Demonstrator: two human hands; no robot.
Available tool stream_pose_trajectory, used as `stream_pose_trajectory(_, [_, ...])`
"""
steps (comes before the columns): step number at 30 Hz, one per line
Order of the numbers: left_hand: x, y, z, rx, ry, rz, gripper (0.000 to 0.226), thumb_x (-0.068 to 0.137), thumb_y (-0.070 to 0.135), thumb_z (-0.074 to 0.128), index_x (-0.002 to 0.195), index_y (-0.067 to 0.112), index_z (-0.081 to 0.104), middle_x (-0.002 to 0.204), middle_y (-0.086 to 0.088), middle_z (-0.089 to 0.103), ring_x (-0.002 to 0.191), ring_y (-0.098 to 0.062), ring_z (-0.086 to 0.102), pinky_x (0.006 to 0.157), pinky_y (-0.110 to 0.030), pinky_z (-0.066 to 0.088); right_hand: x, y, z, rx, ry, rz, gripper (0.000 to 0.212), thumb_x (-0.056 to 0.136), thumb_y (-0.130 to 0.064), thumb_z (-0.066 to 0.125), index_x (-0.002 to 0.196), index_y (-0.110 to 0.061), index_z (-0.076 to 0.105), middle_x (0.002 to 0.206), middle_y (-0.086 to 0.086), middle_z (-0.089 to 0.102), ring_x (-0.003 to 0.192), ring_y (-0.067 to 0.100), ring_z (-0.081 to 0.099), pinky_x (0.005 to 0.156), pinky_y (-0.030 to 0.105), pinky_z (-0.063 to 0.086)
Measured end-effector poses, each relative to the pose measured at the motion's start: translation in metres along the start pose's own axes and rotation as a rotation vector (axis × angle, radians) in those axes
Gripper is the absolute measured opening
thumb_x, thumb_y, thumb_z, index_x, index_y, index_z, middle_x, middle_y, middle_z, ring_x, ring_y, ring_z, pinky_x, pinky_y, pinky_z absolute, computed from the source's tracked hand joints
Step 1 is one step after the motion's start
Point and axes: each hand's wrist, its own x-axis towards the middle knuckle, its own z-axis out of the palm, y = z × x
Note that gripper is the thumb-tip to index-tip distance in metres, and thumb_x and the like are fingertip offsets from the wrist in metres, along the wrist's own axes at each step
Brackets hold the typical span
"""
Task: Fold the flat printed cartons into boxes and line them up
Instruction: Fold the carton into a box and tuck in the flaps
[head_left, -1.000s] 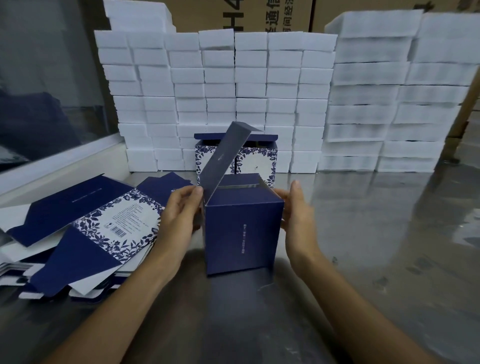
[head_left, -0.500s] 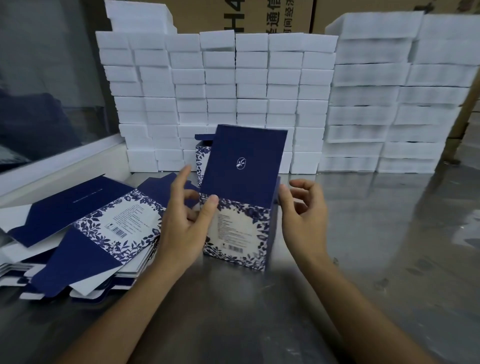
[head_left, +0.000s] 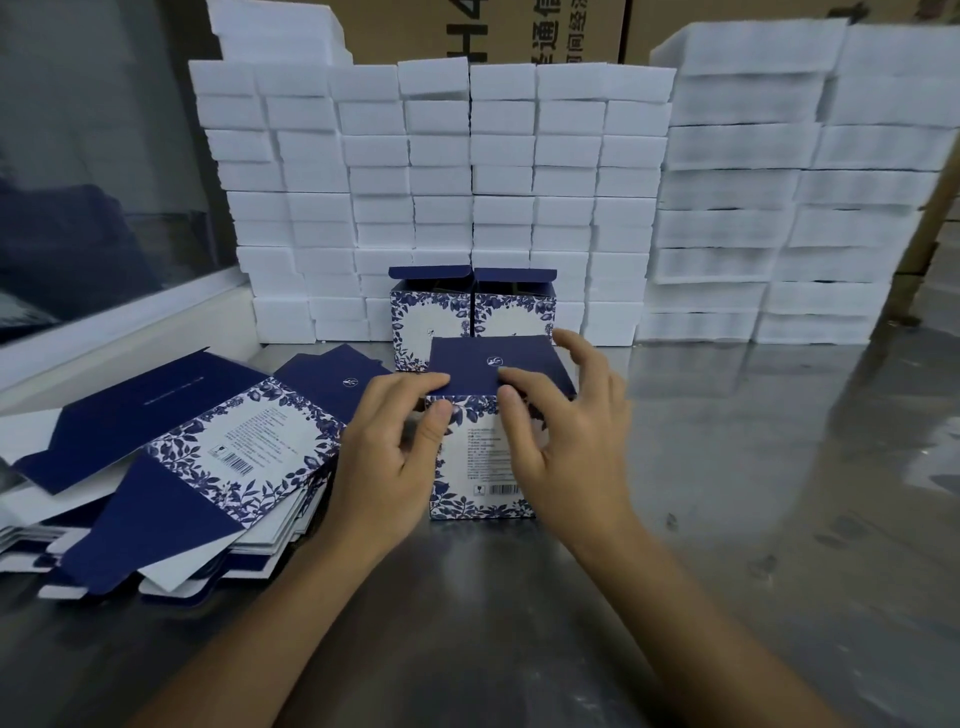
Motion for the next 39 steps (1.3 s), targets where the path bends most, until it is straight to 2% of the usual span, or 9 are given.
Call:
stream_pose_trajectory(4, [-0.002, 0.007, 0.004, 0.055, 0.025, 0.061, 0.027, 0.098, 0.023, 0.051, 0.118, 0.013, 0.065, 0.108, 0.000, 0.057, 0.087, -0.001, 0.059, 0.071, -0.014, 0.048, -0.004, -0.012, 0.004, -0.135, 0.000, -0.149, 0.019, 0.095, -0.030, 0.063, 0.109, -0.027, 0.076, 0.124, 0.002, 0.064, 0.115, 0.025, 0.058, 0.094, 0.049, 0.041])
stream_pose_trajectory(12, [-0.001, 0.012, 0.003, 0.118, 0.057, 0.076, 0.027, 0.097, 0.023, 0.051, 0.113, 0.010, 0.069, 0.100, 0.002, 0.058, 0.082, -0.007, 0.057, 0.070, -0.020, 0.047, -0.002, -0.017, 0.004, -0.117, -0.022, -0.126, 0.013, 0.097, -0.029, 0.063, 0.101, -0.029, 0.075, 0.109, -0.006, 0.064, 0.106, 0.022, 0.059, 0.089, 0.048, 0.040])
stream_pose_trajectory(15, [0.000, 0.011, 0.003, 0.120, 0.051, 0.067, 0.027, 0.097, 0.023, 0.051, 0.113, 0.010, 0.069, 0.099, 0.004, 0.057, 0.081, -0.004, 0.055, 0.071, -0.016, 0.045, -0.003, -0.012, 0.006, -0.050, -0.014, -0.090, 0.013, 0.095, -0.031, 0.064, 0.102, -0.027, 0.075, 0.111, -0.004, 0.063, 0.108, 0.020, 0.056, 0.090, 0.045, 0.041])
stream_pose_trajectory(18, [0.002, 0.008, 0.002, 0.141, 0.060, 0.066, 0.027, 0.096, 0.023, 0.052, 0.112, 0.011, 0.069, 0.097, 0.006, 0.057, 0.080, -0.001, 0.050, 0.072, -0.007, 0.039, -0.003, 0.003, 0.006, 0.044, 0.017, -0.072, 0.016, 0.094, -0.023, 0.068, 0.105, -0.014, 0.076, 0.116, 0.007, 0.063, 0.108, 0.026, 0.057, 0.090, 0.045, 0.046])
stream_pose_trajectory(25, [0.003, 0.006, 0.001, 0.145, 0.059, 0.056, 0.026, 0.096, 0.025, 0.052, 0.112, 0.013, 0.069, 0.095, 0.008, 0.056, 0.077, -0.004, 0.052, 0.068, -0.009, 0.039, 0.002, 0.008, 0.007, 0.121, 0.028, -0.049, 0.013, 0.093, -0.019, 0.068, 0.097, -0.009, 0.075, 0.107, 0.006, 0.061, 0.099, 0.024, 0.055, 0.084, 0.043, 0.049])
stream_pose_trajectory(29, [0.002, 0.005, 0.001, 0.131, 0.064, 0.040, 0.027, 0.096, 0.027, 0.051, 0.112, 0.014, 0.069, 0.096, 0.007, 0.057, 0.075, -0.005, 0.055, 0.067, -0.016, 0.045, -0.002, 0.009, 0.005, 0.196, 0.035, 0.041, 0.018, 0.097, -0.018, 0.061, 0.105, -0.008, 0.075, 0.120, 0.009, 0.060, 0.113, 0.018, 0.056, 0.098, 0.022, 0.044])
stream_pose_trajectory(32, [0.004, 0.002, -0.001, 0.119, 0.071, 0.022, 0.027, 0.096, 0.027, 0.052, 0.112, 0.015, 0.069, 0.098, 0.006, 0.059, 0.077, -0.005, 0.056, 0.066, -0.022, 0.048, 0.000, 0.014, 0.002, 0.312, -0.004, 0.160, 0.016, 0.100, -0.012, 0.059, 0.108, -0.006, 0.070, 0.125, 0.008, 0.058, 0.113, 0.005, 0.053, 0.095, 0.008, 0.040])
stream_pose_trajectory(36, [0.004, 0.001, 0.000, 0.117, 0.074, 0.023, 0.025, 0.096, 0.027, 0.052, 0.112, 0.016, 0.068, 0.100, 0.009, 0.057, 0.085, 0.004, 0.057, 0.066, -0.015, 0.045, 0.004, 0.018, 0.000, 0.351, -0.039, 0.176, 0.007, 0.098, -0.011, 0.061, 0.097, -0.010, 0.068, 0.121, 0.006, 0.059, 0.109, 0.007, 0.056, 0.090, 0.015, 0.045])
stream_pose_trajectory(39, [0.003, -0.001, 0.001, 0.106, 0.086, 0.014, 0.025, 0.096, 0.026, 0.051, 0.112, 0.015, 0.068, 0.101, 0.009, 0.058, 0.087, 0.008, 0.057, 0.067, -0.015, 0.046, 0.007, 0.017, -0.001, 0.488, -0.021, 0.263, 0.017, 0.101, -0.018, 0.056, 0.089, -0.024, 0.067, 0.119, 0.003, 0.063, 0.108, 0.010, 0.061, 0.085, 0.021, 0.049])
